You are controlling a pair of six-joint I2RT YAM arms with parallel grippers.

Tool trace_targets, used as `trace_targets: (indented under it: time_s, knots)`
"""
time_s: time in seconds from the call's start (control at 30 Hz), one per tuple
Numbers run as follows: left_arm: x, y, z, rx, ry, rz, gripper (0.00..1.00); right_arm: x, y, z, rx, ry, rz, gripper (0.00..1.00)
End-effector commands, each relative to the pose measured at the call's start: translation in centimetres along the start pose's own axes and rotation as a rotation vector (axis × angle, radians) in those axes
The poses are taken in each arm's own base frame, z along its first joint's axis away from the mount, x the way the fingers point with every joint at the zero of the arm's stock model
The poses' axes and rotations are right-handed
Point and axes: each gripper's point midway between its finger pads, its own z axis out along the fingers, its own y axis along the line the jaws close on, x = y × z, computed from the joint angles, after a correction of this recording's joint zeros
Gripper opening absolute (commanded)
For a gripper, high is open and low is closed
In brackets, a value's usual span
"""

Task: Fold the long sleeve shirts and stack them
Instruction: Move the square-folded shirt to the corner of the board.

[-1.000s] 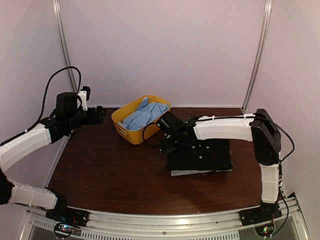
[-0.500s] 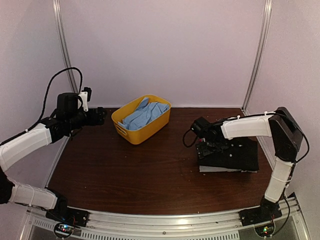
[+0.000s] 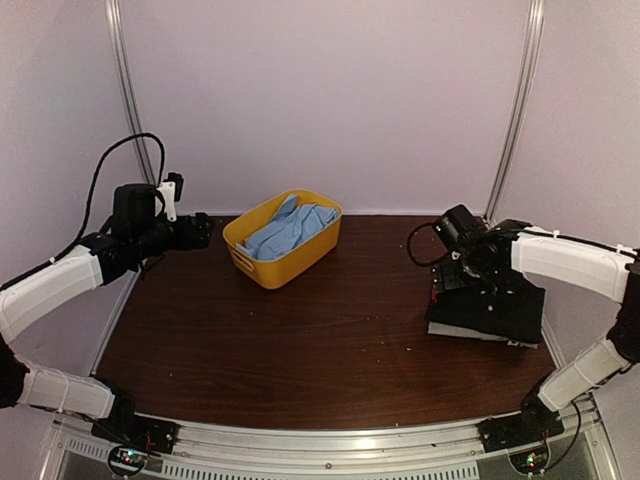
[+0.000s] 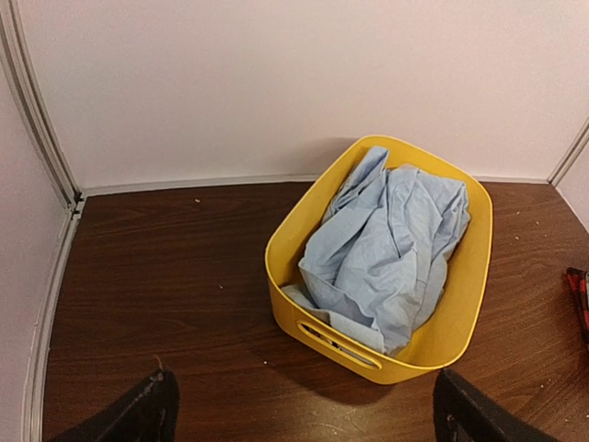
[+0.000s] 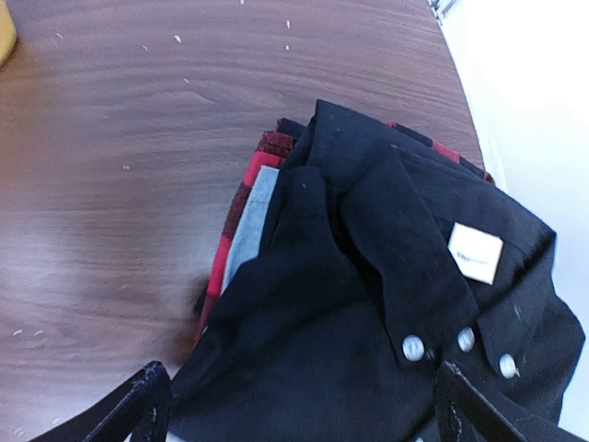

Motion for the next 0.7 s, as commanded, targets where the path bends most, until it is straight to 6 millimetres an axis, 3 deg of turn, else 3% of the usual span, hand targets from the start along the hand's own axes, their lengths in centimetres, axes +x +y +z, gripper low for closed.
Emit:
trace_targets:
  time_s: [0.0, 0.17, 0.33, 0.5, 0.67]
  knots:
    - [-2.3, -1.4, -0.4, 0.064, -0.057, -0.025, 0.98, 4.4, -1.0, -2.7, -0.029, 0.09, 0.107, 1.0]
    - [-2.4, -2.0, -0.7, 0.101, -0.06, -0.037, 0.98, 9.8, -1.6, -4.4, -0.064, 0.197, 0.194, 0.98]
    - [-2.3, -3.2, -0.8, 0.171, -0.056, -0.055, 0.98, 14.2, -1.7, -3.7, -0.079, 0.292, 0.234, 0.96]
    - [-1.9, -3.9, -0.6, 0.213, -0.04, -0.071, 0.97, 14.9, -1.6, -2.7, -0.072, 0.296, 0.257, 0.98]
    - [-1.9, -4.1, -0.6, 0.228, -0.04, -0.075, 0.97, 14.3, -1.5, -0.4, -0.04, 0.313, 0.248, 1.0]
